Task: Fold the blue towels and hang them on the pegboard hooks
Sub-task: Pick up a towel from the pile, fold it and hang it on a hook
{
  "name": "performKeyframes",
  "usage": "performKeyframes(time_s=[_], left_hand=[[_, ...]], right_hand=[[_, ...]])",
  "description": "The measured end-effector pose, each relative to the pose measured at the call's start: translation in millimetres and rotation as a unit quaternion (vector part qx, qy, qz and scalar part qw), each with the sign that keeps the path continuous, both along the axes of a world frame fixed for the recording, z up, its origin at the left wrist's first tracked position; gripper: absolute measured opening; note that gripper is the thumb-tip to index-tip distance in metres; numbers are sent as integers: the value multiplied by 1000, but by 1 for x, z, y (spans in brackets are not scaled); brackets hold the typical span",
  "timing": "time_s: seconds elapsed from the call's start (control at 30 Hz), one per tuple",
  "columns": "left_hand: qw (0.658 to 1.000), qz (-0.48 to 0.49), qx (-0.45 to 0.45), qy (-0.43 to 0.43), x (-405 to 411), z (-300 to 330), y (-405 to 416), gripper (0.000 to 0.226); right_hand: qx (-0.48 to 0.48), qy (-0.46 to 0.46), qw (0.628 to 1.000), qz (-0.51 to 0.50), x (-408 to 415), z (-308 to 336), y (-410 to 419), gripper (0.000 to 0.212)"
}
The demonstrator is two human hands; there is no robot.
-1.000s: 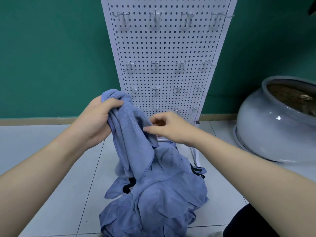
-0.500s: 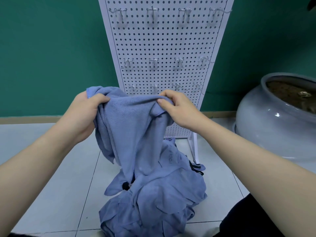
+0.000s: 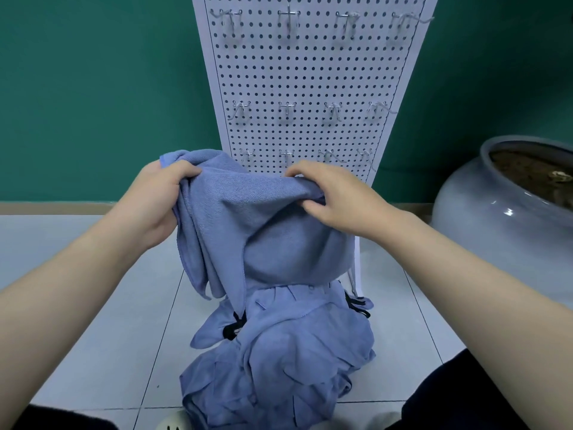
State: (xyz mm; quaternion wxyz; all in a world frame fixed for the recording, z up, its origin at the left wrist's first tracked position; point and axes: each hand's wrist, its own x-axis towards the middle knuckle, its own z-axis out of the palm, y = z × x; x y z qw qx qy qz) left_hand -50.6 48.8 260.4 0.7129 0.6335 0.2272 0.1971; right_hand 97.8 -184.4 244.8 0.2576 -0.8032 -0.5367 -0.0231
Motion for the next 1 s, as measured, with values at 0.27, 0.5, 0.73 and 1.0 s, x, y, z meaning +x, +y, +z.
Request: performKeyframes(time_s=[0.27,0.5,0.73,1.0], left_hand=[[1000,1,-9,0,0,0,1,23],[1000,0,-29,11,1,-3,0,22],[1000,-17,-24,3,0,-2,-7,20],[999,-31,-3,-25,1,-1,-21,20]], right_hand=[[83,47,995,-28,-3,3,-4,30],[225,126,964,-71,-10,8,-3,20],[330,197,899,-208,-13,6,3,28],[337,384,837,-194,-23,5,12,33]])
